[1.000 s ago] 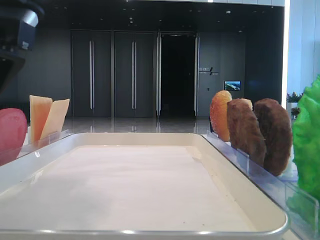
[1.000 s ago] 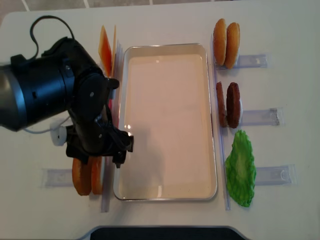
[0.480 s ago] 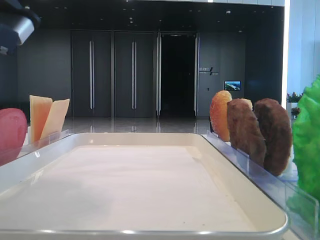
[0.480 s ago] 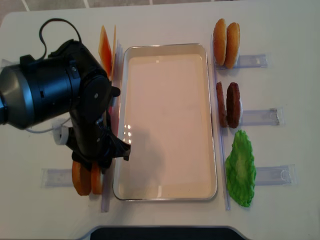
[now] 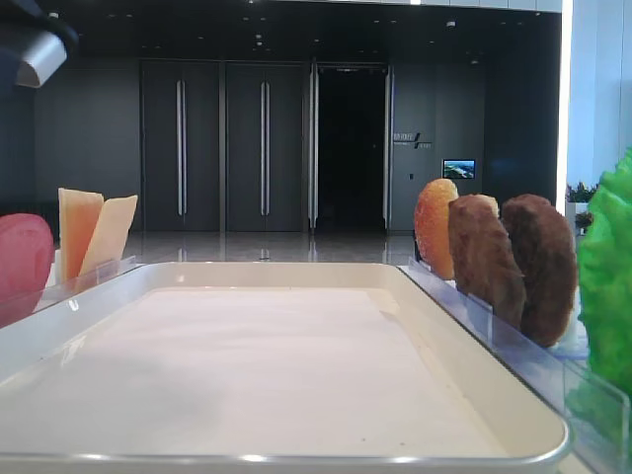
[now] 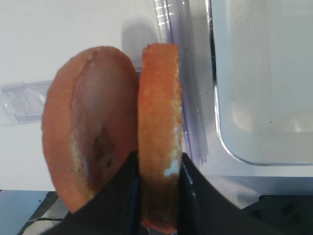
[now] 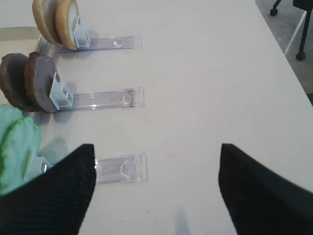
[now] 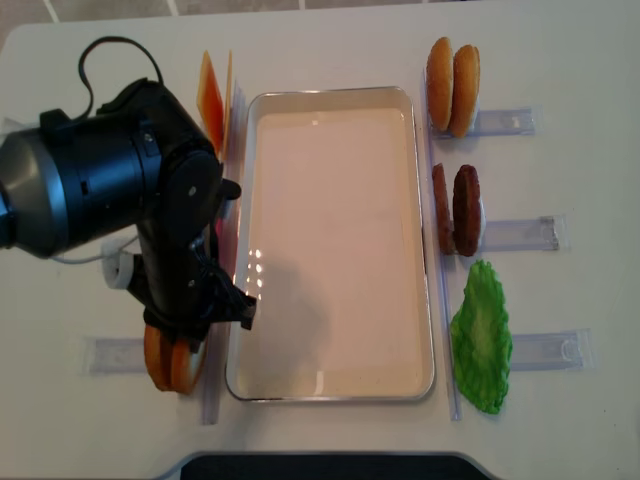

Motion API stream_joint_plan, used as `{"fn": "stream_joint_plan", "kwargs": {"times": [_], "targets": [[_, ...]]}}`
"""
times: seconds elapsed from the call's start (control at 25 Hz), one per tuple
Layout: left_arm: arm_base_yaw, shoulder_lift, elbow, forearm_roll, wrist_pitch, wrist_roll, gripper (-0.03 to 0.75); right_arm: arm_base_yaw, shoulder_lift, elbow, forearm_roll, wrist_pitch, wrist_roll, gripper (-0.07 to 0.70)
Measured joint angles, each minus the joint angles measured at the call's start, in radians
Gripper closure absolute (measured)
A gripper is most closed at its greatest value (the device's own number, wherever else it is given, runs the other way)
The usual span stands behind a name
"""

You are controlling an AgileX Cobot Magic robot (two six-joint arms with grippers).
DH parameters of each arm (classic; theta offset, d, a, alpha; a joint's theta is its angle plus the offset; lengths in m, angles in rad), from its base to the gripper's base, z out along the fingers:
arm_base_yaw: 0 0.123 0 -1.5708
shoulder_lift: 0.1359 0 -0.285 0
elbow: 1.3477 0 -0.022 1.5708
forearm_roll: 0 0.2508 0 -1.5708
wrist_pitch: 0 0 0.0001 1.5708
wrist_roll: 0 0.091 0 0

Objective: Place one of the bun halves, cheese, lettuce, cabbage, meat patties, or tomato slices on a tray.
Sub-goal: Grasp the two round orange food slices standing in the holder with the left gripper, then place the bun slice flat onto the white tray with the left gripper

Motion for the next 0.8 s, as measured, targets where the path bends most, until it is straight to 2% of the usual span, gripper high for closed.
{"fn": "stream_joint_plan", "kwargs": {"times": [0.32, 0.8], "targets": [[0.000, -0.019, -0.058, 0.003, 0.015, 0.002, 0.576, 0.000, 0.000, 0.000, 0.000, 0.000, 0.000, 0.104], [0.000, -0.143, -0.058, -0.044, 0.018, 0.002, 0.577, 0.000, 0.000, 0.000, 0.000, 0.000, 0.000, 0.104]]}}
